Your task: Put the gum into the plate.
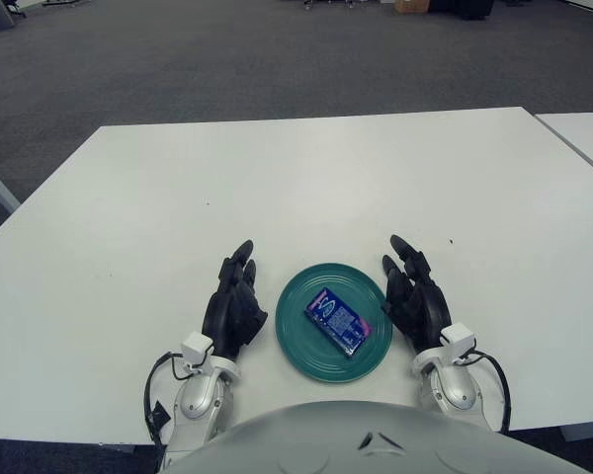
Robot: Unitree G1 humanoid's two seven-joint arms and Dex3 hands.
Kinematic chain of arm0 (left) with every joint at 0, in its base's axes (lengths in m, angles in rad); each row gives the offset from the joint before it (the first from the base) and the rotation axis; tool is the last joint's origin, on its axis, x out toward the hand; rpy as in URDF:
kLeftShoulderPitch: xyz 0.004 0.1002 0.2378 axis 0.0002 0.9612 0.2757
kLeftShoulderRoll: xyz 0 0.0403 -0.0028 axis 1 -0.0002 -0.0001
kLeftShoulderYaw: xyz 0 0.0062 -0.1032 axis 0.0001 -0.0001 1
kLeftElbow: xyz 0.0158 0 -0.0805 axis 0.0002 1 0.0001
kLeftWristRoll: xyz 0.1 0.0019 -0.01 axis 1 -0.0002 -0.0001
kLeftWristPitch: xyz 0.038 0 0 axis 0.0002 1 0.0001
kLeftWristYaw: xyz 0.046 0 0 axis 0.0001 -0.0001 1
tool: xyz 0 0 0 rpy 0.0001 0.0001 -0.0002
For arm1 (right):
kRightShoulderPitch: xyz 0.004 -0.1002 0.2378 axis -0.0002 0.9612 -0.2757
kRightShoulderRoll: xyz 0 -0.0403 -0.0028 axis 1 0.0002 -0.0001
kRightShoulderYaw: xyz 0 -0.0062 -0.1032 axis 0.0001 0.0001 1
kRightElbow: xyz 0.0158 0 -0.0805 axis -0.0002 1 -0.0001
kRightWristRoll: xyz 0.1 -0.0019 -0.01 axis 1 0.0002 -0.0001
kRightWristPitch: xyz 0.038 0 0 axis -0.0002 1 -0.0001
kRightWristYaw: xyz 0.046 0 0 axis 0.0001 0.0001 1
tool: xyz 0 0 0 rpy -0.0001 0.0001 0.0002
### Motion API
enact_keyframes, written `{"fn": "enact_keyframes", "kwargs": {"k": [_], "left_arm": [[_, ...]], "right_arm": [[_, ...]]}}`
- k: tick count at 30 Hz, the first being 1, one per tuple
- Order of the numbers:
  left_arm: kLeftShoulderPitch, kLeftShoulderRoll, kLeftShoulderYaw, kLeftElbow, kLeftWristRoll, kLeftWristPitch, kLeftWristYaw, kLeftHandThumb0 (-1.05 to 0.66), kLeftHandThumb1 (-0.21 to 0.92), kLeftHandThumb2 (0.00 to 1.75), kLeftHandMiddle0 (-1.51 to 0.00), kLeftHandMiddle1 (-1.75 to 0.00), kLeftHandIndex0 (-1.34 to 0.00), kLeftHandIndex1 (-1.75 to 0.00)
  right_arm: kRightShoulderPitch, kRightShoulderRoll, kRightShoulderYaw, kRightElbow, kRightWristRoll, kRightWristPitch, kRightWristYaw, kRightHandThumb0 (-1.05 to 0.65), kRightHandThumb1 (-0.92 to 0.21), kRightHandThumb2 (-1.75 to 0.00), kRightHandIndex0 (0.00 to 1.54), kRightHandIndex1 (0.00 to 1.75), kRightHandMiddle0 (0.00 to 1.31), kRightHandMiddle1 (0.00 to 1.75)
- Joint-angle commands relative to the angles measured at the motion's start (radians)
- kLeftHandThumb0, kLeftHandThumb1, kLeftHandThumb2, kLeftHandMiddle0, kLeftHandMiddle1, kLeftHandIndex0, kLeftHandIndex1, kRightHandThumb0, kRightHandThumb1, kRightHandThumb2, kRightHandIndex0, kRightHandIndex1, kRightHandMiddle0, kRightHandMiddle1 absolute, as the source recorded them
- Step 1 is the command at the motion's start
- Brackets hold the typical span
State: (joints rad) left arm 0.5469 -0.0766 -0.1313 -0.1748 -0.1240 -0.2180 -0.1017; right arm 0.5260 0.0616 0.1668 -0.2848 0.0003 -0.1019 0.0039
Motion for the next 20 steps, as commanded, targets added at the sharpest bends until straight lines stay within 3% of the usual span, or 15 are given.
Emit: {"fn": "enact_keyframes", "kwargs": {"k": [1, 11, 20], "left_arm": [[-0.002, -0.004, -0.009, 0.064, 0.021, -0.009, 0.008, -1.05, 0.92, 1.06, -0.23, -0.01, 0.00, -0.53], [-0.021, 0.002, -0.016, 0.131, 0.039, -0.112, -0.005, -1.05, 0.92, 1.06, -0.25, -0.01, 0.00, -0.58], [-0.025, -0.007, -0.025, 0.155, 0.037, -0.156, 0.000, -1.05, 0.92, 1.07, -0.26, -0.01, 0.00, -0.59]], "right_arm": [[0.059, -0.016, -0.013, -0.002, 0.013, 0.002, 0.004, -0.89, -0.92, -0.86, 0.15, 0.00, 0.00, 0.46], [0.053, -0.008, -0.024, 0.021, 0.044, -0.026, 0.017, -0.85, -0.92, -0.80, 0.15, 0.01, 0.00, 0.50], [0.045, -0.001, -0.037, 0.040, 0.093, -0.048, 0.039, -0.85, -0.92, -0.77, 0.19, 0.02, 0.00, 0.52]]}}
